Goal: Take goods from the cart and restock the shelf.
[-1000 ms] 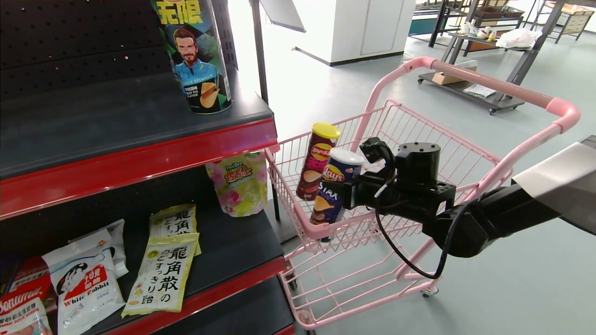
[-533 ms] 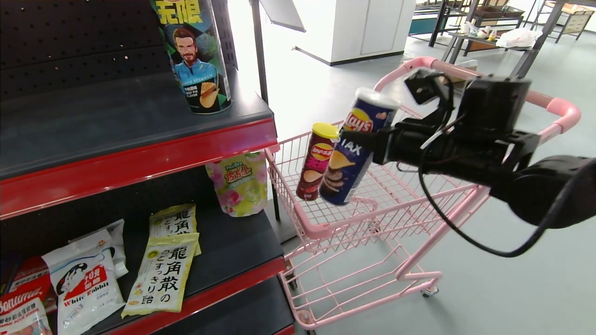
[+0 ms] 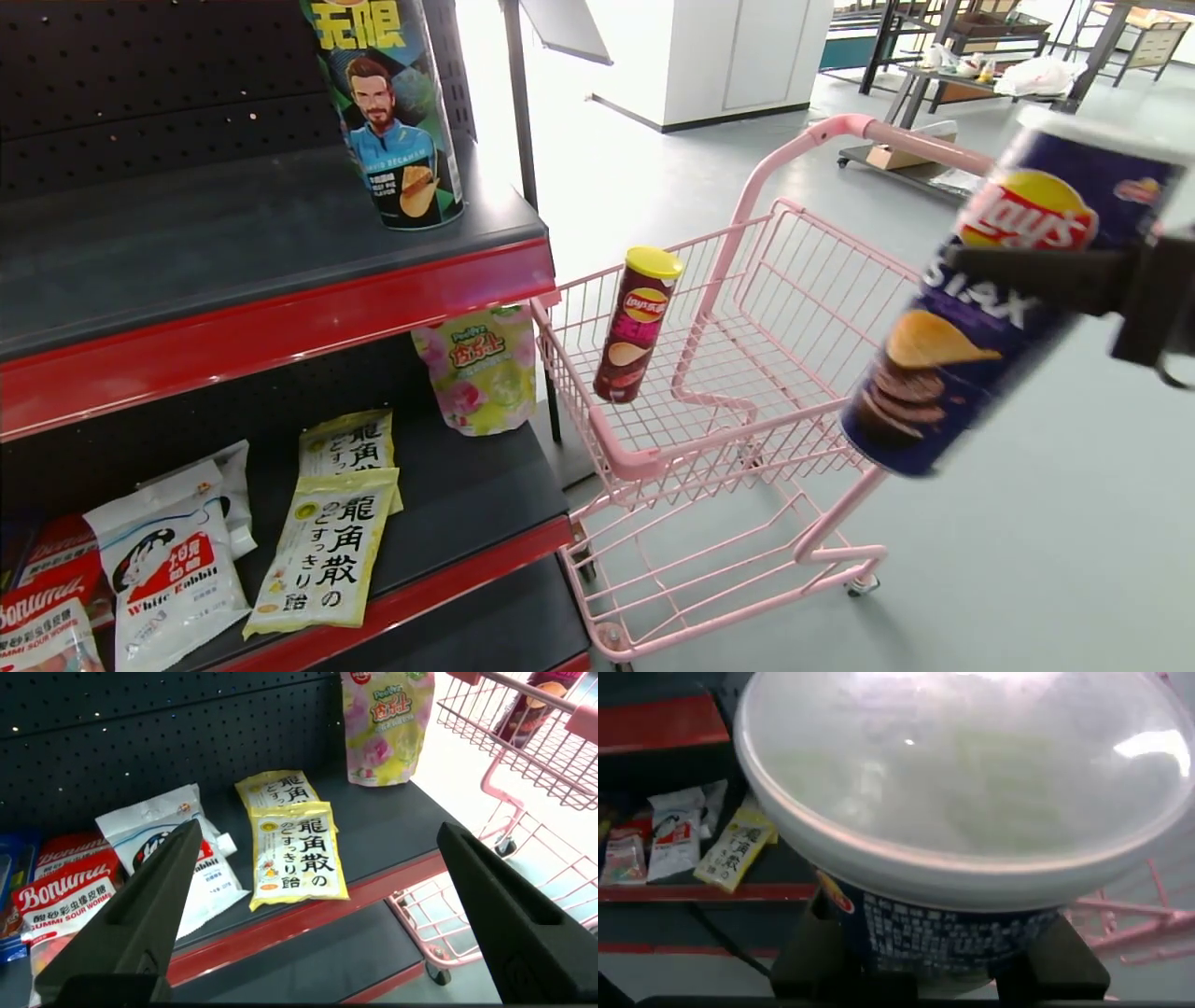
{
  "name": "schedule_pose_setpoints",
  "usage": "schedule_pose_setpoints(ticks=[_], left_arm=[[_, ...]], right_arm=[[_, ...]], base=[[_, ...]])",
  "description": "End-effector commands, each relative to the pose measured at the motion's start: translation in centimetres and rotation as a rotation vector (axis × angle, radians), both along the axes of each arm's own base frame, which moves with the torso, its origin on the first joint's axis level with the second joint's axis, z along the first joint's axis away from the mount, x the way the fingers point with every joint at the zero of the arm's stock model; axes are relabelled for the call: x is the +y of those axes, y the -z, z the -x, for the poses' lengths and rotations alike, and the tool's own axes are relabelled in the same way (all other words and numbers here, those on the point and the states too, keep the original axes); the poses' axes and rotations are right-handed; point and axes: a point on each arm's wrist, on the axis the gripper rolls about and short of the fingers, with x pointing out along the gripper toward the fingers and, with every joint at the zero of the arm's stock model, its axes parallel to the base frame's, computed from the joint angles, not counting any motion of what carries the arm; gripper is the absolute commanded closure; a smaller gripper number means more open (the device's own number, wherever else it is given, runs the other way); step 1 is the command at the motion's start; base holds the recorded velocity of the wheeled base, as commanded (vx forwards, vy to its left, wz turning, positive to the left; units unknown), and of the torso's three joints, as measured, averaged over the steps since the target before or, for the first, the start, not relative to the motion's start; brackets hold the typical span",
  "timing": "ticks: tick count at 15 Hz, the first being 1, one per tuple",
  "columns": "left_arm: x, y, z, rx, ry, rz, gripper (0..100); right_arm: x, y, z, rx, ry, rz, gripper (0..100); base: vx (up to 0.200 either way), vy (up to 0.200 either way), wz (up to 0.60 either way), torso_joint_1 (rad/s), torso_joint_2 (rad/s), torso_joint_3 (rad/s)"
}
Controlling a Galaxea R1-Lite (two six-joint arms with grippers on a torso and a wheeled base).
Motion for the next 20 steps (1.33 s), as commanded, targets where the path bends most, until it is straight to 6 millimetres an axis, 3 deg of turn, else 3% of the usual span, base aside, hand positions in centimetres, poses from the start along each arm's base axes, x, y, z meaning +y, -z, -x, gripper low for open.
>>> schedule_pose_setpoints(ticks=[1, 3, 11, 20], left_arm=[[0.0, 0.0, 0.0, 0.001, 0.0, -0.001, 0], [0.0, 0.0, 0.0, 0.001, -0.001, -0.001, 0], [0.0, 0.0, 0.0, 0.001, -0.001, -0.001, 0], [0.0, 0.0, 0.0, 0.001, -0.001, -0.001, 0]], right_arm=[[-4.8, 6.1, 9.2, 0.025, 0.102, 0.074, 100], [-5.7, 7.6, 10.8, -0.001, 0.112, 0.137, 100], [-5.8, 7.5, 10.4, -0.003, 0.161, 0.194, 100], [-5.2, 6.5, 8.9, 0.009, 0.148, 0.223, 100]], base=[[0.0, 0.0, 0.0, 0.0, 0.0, 0.0], [0.0, 0.0, 0.0, 0.0, 0.0, 0.0], [0.0, 0.0, 0.0, 0.004, -0.02, -0.02], [0.0, 0.0, 0.0, 0.116, -0.46, -0.345]])
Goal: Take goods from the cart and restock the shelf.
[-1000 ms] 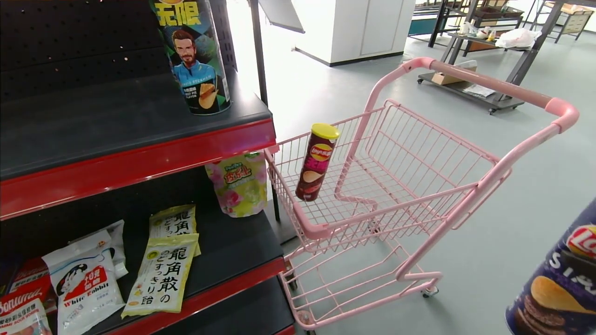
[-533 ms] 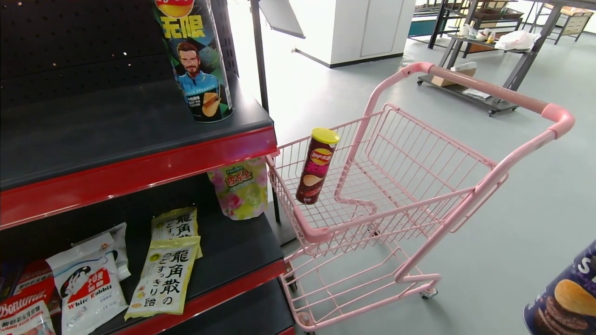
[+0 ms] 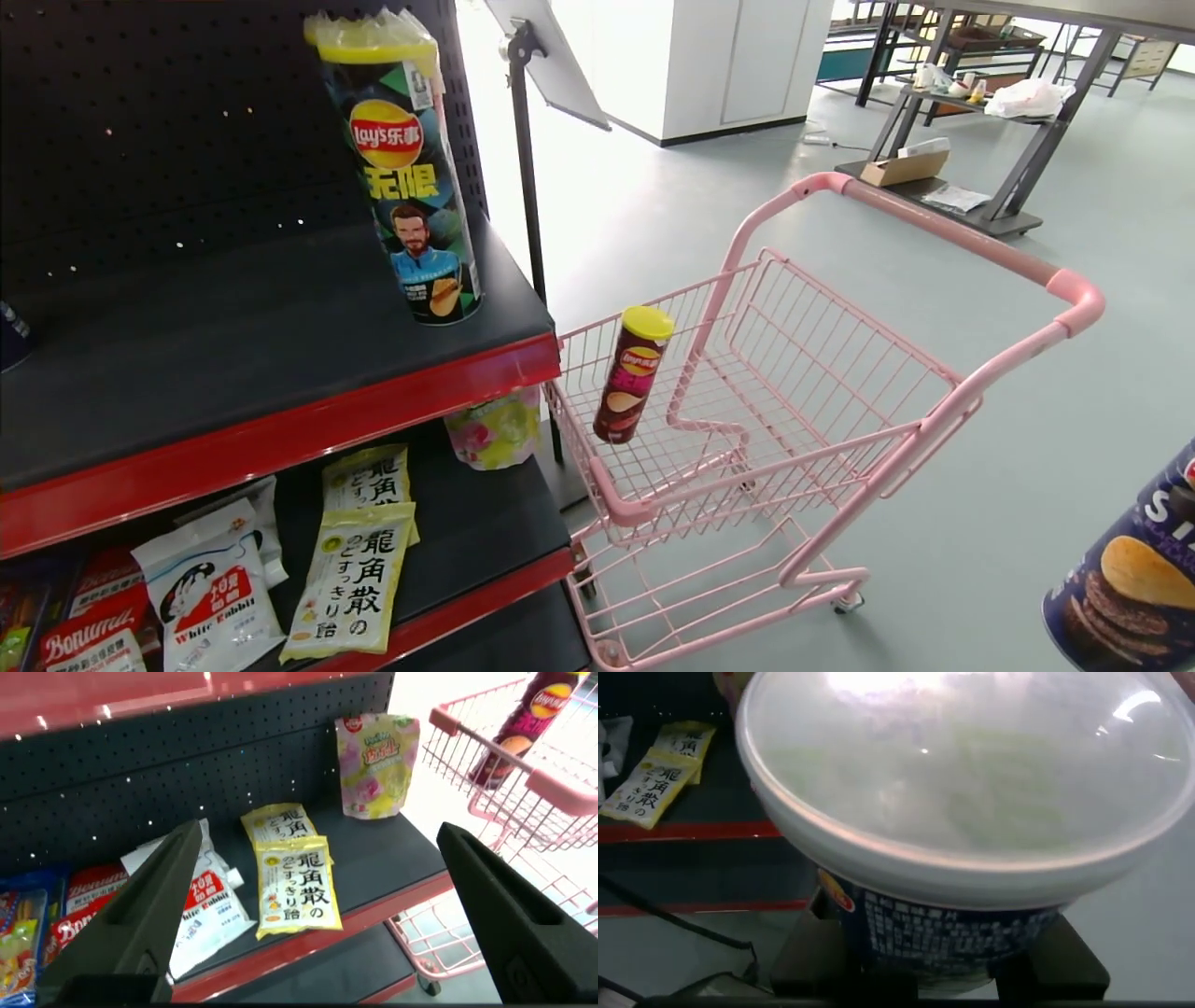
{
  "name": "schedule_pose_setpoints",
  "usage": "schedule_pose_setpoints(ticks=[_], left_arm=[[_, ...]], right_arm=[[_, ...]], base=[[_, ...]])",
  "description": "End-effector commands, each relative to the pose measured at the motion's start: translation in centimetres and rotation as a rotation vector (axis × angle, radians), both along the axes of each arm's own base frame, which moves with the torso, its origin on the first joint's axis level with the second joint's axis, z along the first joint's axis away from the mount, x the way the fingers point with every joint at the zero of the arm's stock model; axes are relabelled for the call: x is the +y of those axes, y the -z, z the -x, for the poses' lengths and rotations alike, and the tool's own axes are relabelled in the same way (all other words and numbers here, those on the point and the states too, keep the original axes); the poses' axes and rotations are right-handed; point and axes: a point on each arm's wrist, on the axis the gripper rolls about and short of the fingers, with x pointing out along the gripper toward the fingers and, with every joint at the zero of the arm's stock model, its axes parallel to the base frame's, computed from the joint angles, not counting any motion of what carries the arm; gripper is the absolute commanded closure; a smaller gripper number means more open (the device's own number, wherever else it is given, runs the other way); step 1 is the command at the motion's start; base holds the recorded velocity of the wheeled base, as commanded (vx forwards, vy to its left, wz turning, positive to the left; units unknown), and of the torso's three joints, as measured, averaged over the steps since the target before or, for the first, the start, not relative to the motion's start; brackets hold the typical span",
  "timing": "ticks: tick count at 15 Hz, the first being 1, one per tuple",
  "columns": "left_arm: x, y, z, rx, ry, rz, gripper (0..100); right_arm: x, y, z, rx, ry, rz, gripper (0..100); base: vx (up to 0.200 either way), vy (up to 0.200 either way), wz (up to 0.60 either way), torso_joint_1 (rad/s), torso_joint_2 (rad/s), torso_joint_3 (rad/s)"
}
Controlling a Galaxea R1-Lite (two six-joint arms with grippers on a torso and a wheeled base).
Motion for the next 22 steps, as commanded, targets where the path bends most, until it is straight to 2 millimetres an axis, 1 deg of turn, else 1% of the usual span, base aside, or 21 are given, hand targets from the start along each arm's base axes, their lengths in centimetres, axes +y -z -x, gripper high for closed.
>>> schedule_pose_setpoints(ticks=[1, 7, 9, 12, 15, 22], left_arm=[[0.0, 0.0, 0.0, 0.001, -0.001, 0.0, 0], [0.0, 0.0, 0.0, 0.001, -0.001, 0.0, 0], [0.0, 0.0, 0.0, 0.001, -0.001, 0.0, 0], [0.0, 0.0, 0.0, 0.001, -0.001, 0.0, 0], [0.0, 0.0, 0.0, 0.001, -0.001, 0.0, 0], [0.0, 0.0, 0.0, 0.001, -0.001, 0.0, 0]], right_arm=[[0.2, 0.1, -0.6, 0.023, -0.001, 0.012, 100], [0.4, 0.1, -0.9, 0.032, -0.004, 0.029, 100], [0.5, -0.2, -1.3, 0.033, -0.004, 0.031, 100], [0.8, -0.9, -2.0, 0.028, -0.004, 0.028, 100], [0.9, -0.9, -2.4, 0.022, -0.002, 0.047, 100], [0.9, -0.1, -2.2, 0.038, -0.005, 0.052, 100]], base=[[0.0, 0.0, 0.0, 0.168, -0.56, -0.383], [0.0, 0.0, 0.0, 0.205, -0.58, -0.382], [0.0, 0.0, 0.0, 0.22, -0.57, -0.354], [0.0, 0.0, 0.0, 0.173, -0.42, -0.261], [0.0, 0.0, 0.0, 0.119, -0.29, -0.172], [0.0, 0.0, 0.6, 0.009, -0.01, -0.008]])
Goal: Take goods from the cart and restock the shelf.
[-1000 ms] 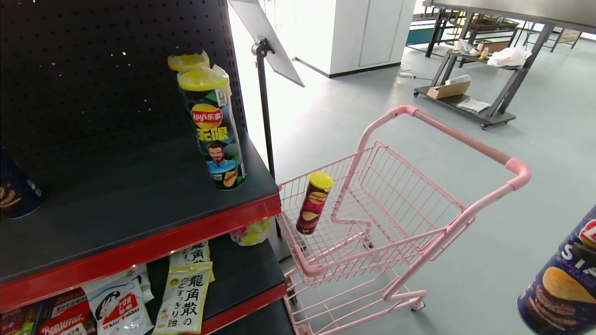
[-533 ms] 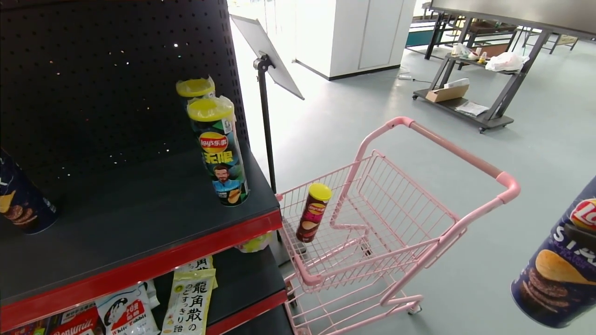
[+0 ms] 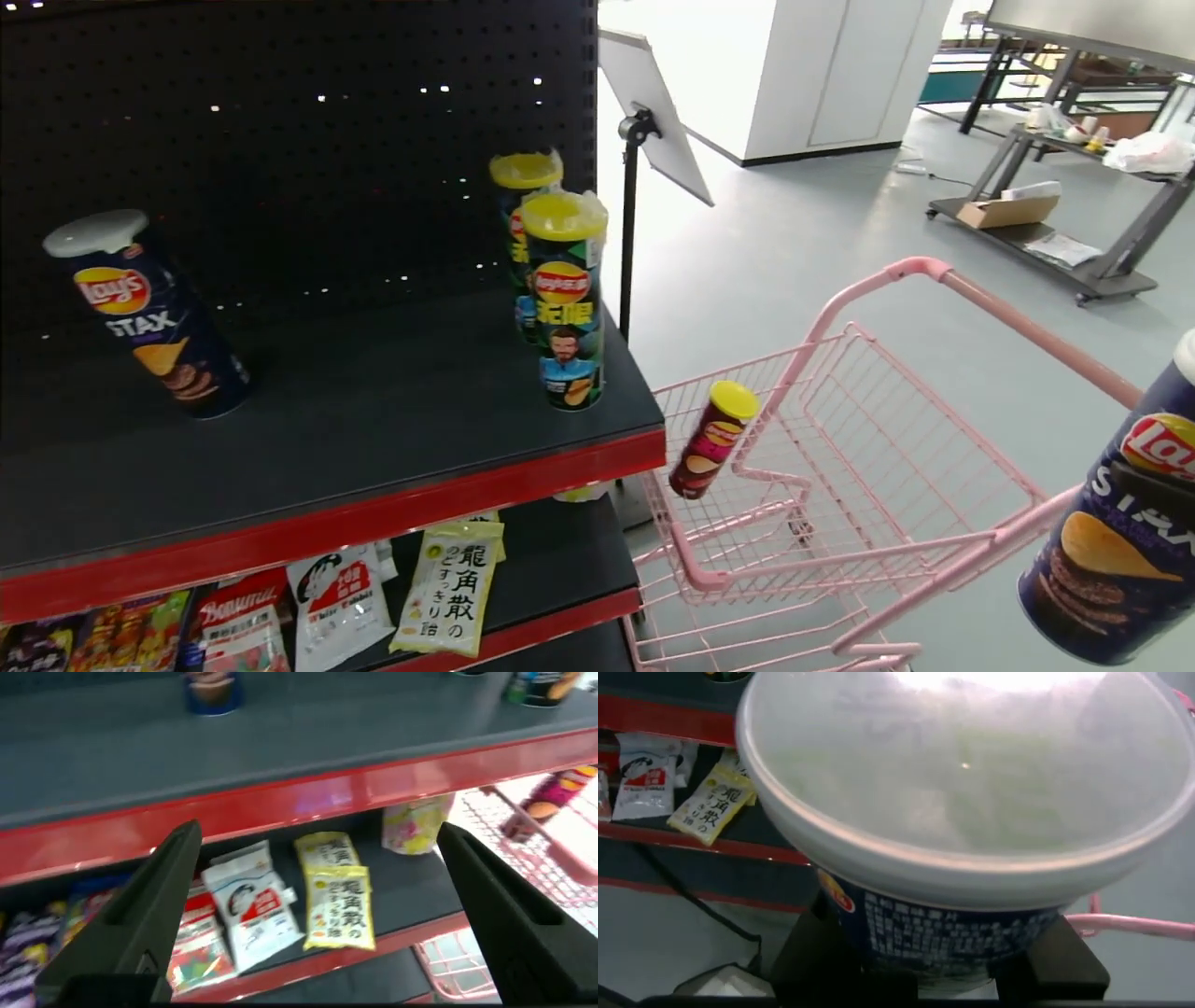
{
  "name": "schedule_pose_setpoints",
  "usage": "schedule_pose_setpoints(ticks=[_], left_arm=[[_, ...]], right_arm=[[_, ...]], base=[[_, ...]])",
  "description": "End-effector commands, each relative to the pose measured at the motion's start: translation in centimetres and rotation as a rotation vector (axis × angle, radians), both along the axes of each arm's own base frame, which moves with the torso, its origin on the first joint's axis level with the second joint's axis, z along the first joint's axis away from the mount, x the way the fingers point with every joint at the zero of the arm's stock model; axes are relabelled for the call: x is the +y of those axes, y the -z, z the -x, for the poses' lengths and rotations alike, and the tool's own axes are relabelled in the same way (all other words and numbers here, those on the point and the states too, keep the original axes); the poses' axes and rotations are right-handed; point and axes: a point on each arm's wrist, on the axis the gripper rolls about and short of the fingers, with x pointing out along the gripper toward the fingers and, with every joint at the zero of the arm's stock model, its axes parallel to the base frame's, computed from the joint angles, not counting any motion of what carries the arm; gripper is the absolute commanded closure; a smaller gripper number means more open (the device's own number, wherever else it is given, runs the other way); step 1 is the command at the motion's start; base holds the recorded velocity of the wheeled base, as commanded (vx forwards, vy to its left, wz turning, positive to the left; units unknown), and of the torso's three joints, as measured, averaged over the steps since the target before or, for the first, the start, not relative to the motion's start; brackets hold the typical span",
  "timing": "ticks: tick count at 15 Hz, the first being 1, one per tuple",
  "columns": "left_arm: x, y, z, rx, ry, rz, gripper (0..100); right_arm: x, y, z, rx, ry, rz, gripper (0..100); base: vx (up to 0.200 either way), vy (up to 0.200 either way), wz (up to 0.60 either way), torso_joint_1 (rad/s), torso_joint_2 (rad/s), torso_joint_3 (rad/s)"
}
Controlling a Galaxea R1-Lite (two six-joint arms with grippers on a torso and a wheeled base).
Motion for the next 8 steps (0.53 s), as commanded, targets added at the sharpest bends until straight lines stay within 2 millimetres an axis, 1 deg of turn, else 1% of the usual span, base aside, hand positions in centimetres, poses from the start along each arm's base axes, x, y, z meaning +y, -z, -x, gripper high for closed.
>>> schedule_pose_setpoints(ticks=[1, 2, 3, 5, 7, 8], left_arm=[[0.0, 0.0, 0.0, 0.002, -0.001, 0.0, 0], [0.0, 0.0, 0.0, 0.0, -0.001, 0.0, 0], [0.0, 0.0, 0.0, 0.0, -0.001, 0.0, 0], [0.0, 0.0, 0.0, 0.0, -0.001, 0.0, 0], [0.0, 0.0, 0.0, 0.0, -0.001, 0.0, 0], [0.0, 0.0, 0.0, 0.0, 0.0, 0.0, 0]], right_arm=[[-0.1, 0.2, 0.1, 0.002, -0.001, 0.001, 100], [-0.1, 0.5, 0.3, 0.005, 0.001, 0.003, 100], [-0.2, 0.8, 0.4, 0.011, 0.001, 0.007, 100], [-0.6, 1.3, 1.4, -0.014, 0.006, 0.0, 100], [-1.4, 2.4, 3.8, -0.063, -0.033, -0.034, 100], [-1.6, 3.1, 4.4, -0.07, -0.054, -0.042, 100]], base=[[0.0, 0.0, 0.6, 0.002, 0.0, 0.002], [0.0, 0.0, 0.6, 0.002, 0.0, 0.002], [0.0, 0.0, 0.0, 0.0, 0.0, 0.0], [0.0, 0.0, 0.0, 0.0, 0.0, 0.0], [0.0, 0.2, 0.0, 0.0, 0.01, -0.002], [0.0, 0.2, 0.0, -0.002, 0.0, 0.002]])
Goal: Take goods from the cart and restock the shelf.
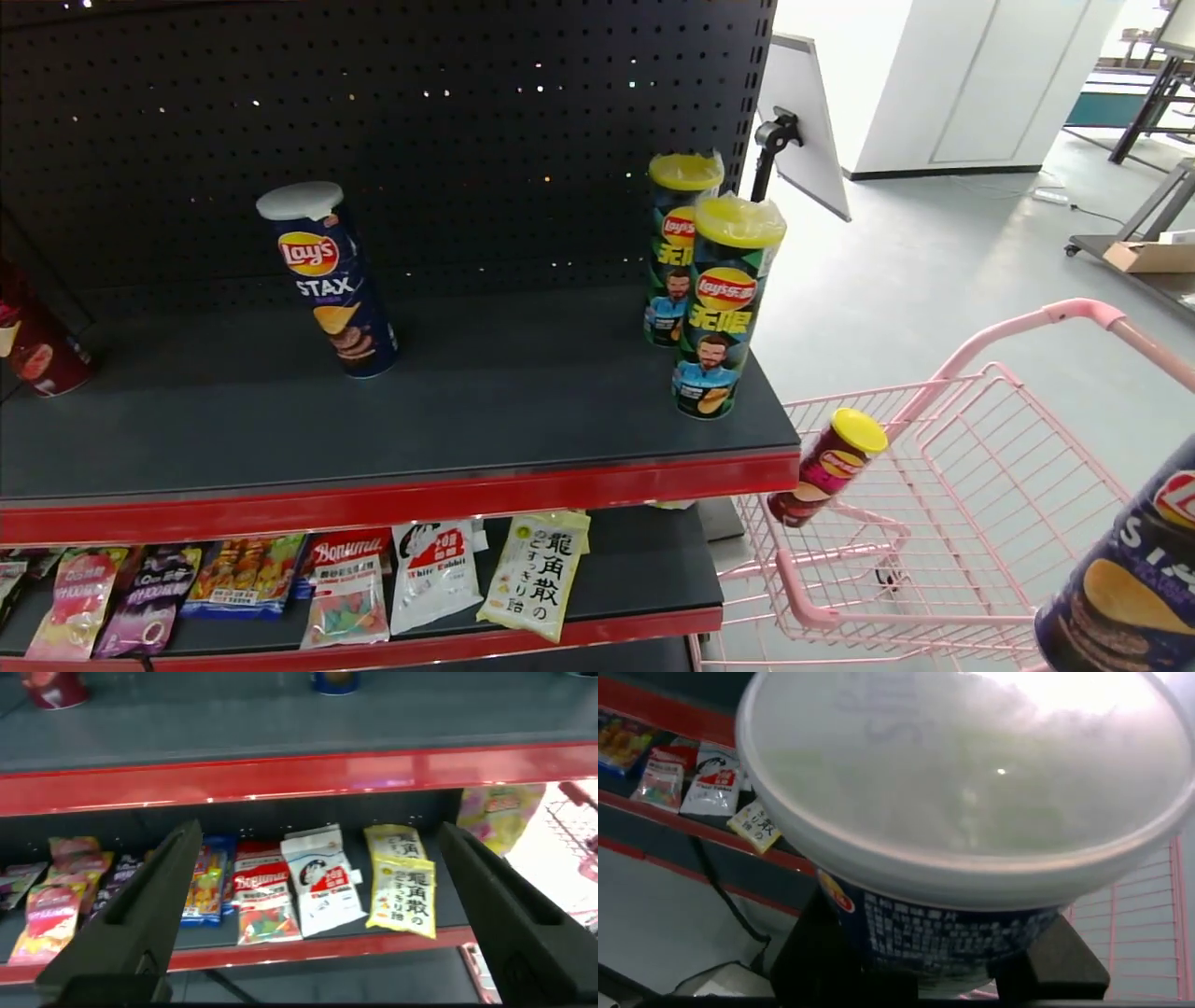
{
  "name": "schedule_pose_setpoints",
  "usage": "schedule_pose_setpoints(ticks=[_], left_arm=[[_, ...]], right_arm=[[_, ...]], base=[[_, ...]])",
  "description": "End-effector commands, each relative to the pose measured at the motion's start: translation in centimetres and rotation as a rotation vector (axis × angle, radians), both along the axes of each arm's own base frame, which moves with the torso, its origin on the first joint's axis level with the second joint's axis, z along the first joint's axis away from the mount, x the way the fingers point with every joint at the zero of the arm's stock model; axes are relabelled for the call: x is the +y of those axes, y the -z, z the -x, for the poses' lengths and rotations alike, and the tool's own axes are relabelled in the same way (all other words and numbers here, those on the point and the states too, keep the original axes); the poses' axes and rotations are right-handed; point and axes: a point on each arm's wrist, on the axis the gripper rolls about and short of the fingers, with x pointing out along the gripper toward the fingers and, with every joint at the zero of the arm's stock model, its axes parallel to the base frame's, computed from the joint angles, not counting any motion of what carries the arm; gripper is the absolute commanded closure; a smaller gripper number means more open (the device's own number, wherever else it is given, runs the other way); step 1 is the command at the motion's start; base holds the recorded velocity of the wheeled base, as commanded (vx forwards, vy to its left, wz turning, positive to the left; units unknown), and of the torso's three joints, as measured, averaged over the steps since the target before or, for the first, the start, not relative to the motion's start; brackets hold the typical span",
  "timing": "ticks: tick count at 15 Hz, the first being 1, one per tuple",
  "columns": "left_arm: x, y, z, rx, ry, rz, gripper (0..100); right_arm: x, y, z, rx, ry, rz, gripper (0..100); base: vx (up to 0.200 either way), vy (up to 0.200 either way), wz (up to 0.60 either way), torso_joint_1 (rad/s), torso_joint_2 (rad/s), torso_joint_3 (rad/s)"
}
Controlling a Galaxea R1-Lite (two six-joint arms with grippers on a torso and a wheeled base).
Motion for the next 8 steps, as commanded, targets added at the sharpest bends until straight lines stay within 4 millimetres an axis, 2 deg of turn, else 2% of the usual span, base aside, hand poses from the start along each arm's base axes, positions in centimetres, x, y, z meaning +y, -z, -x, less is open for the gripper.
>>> schedule_pose_setpoints(ticks=[1, 3, 7, 8], left_arm=[[0.01, 0.0, -0.01, 0.001, 0.001, 0.0, 0], [0.01, 0.02, -0.01, 0.002, 0.001, 0.0, 0], [0.01, 0.0, -0.01, 0.001, 0.001, 0.0, 0], [0.01, 0.0, -0.01, 0.001, 0.001, 0.0, 0]], right_arm=[[-0.84, 1.45, 2.39, -0.052, -0.04, -0.033, 100], [-0.97, 1.89, 3.07, -0.064, -0.097, -0.056, 100], [-0.87, 1.56, 2.91, -0.069, -0.114, -0.048, 100], [-0.69, 1.41, 2.82, -0.068, -0.173, -0.042, 100]], base=[[0.0, 0.2, 0.0, 0.002, 0.0, -0.002], [0.0, 0.2, 0.0, -0.005, 0.0, 0.002], [0.0, 0.2, 0.0, -0.001, 0.0, 0.006], [0.0, 0.2, 0.0, 0.002, 0.0, 0.007]])
